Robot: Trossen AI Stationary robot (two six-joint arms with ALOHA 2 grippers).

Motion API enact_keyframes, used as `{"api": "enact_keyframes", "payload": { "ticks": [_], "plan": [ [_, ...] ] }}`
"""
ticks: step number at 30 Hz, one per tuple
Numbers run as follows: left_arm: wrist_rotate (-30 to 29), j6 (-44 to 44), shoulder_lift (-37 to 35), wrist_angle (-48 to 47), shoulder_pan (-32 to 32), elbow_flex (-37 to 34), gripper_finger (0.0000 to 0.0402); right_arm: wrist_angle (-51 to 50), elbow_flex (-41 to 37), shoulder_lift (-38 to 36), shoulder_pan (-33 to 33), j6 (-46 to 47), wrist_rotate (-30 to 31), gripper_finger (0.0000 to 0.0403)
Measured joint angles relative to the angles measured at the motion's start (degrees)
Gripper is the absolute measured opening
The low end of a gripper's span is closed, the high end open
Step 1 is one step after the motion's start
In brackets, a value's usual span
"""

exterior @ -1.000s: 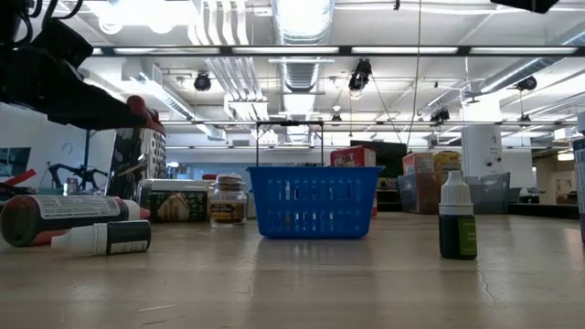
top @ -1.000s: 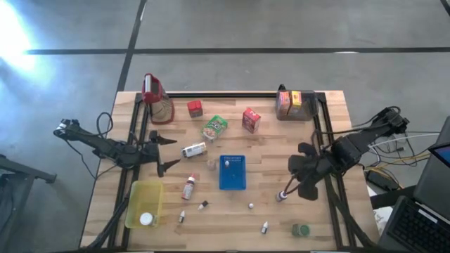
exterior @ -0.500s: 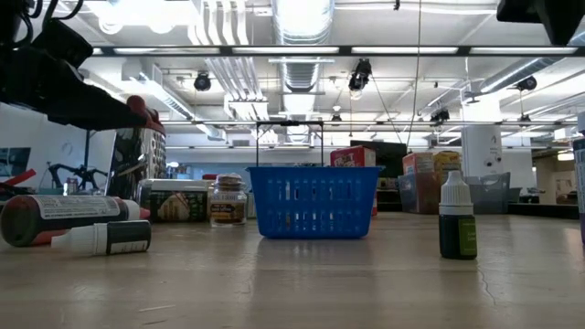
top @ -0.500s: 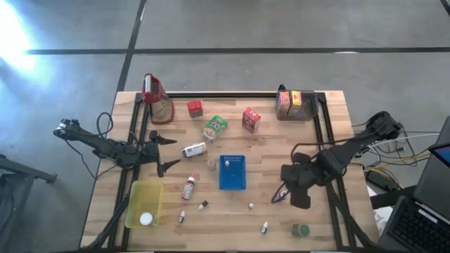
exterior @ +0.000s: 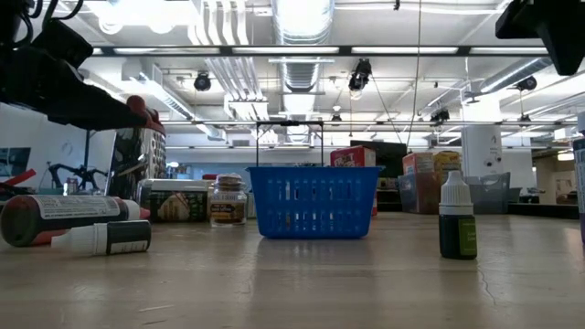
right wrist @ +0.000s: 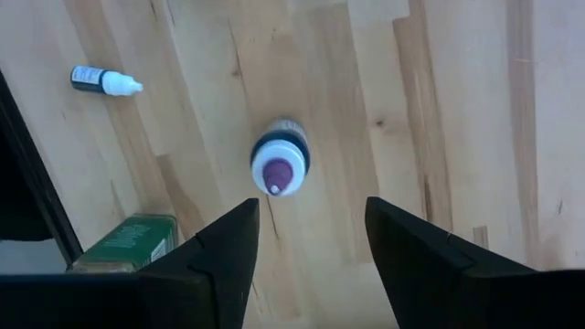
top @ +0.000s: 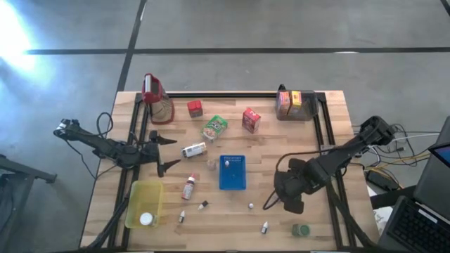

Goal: Pick & Place Kitchen Items
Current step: Put the large purple food coloring bottle into the blue bin

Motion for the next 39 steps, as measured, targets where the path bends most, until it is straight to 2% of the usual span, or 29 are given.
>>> {"api": "enact_keyframes", "payload": {
  "ticks": [28, 34, 39],
  "plan": [
    [0.02, 0.02, 0.00, 0.85, 0.01, -0.07, 0.0400, 7.18, -5.10, 1.84, 1.03, -0.53, 0.55, 0.0116],
    [0.02, 0.02, 0.00, 0.86, 0.01, -0.07, 0.0400, 11.14, -7.72, 1.84, 1.03, -0.41, 0.63, 0.0109],
    [0.02, 0.02, 0.00, 0.87, 0.01, -0.07, 0.0400, 12.40, -9.04, 1.62, 1.03, 0.04, 0.20, 0.0122]
  ]
}}
